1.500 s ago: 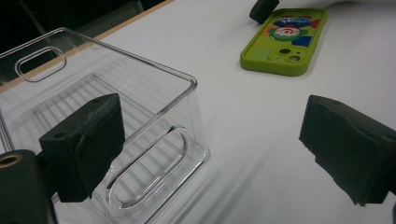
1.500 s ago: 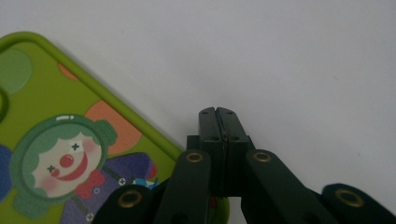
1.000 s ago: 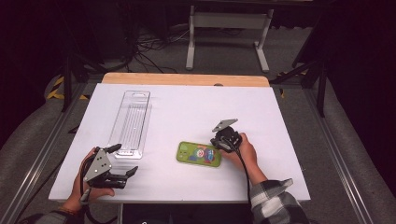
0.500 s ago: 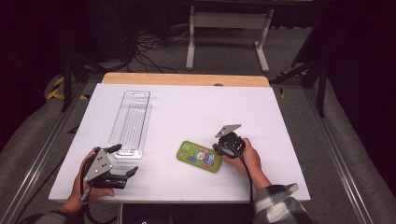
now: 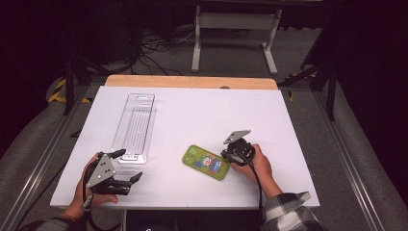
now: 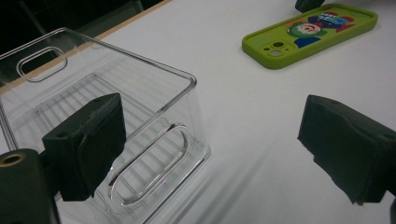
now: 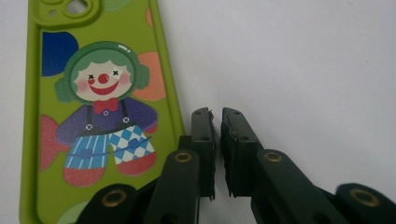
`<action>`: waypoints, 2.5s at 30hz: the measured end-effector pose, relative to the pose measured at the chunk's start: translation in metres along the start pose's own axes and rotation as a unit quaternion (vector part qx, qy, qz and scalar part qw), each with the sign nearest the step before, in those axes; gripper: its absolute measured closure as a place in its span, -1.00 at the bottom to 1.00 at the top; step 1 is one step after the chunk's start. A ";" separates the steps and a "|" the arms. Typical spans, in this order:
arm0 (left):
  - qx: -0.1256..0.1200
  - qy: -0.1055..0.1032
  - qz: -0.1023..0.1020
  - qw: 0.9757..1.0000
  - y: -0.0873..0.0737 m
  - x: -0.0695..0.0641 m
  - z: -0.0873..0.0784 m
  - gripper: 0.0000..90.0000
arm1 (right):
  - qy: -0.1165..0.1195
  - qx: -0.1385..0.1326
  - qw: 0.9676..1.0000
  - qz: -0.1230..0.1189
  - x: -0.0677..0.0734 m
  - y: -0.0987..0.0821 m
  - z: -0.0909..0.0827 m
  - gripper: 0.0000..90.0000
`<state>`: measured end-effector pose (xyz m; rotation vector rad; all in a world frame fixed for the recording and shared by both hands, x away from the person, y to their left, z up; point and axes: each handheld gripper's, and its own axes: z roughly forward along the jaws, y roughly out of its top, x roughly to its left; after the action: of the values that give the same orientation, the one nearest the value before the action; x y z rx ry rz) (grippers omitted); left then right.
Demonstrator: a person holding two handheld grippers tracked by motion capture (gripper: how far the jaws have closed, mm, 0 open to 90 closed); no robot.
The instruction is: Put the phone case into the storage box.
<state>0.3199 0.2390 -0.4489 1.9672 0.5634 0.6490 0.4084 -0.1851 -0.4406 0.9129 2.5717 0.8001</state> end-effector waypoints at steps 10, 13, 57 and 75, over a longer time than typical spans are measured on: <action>-0.002 0.003 0.004 1.000 0.001 0.000 -0.001 -0.81 | -0.017 -0.036 0.999 0.013 -0.006 0.009 -0.017 0.23; -0.002 0.001 0.001 1.000 0.001 0.000 -0.001 -0.81 | -0.019 -0.043 0.999 0.008 -0.004 0.014 -0.020 -0.02; 0.004 0.000 0.005 1.000 0.000 -0.001 -0.001 -0.81 | 0.066 0.138 0.984 -0.096 0.061 0.104 0.052 -0.77; 0.004 0.001 0.010 1.000 0.001 -0.001 -0.001 -0.80 | 0.067 0.152 0.982 -0.085 0.058 0.106 0.065 -0.66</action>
<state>0.3181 0.2386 -0.4482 1.9828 0.5501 0.6616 0.4446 -0.0525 -0.4350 0.7240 2.8978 0.4419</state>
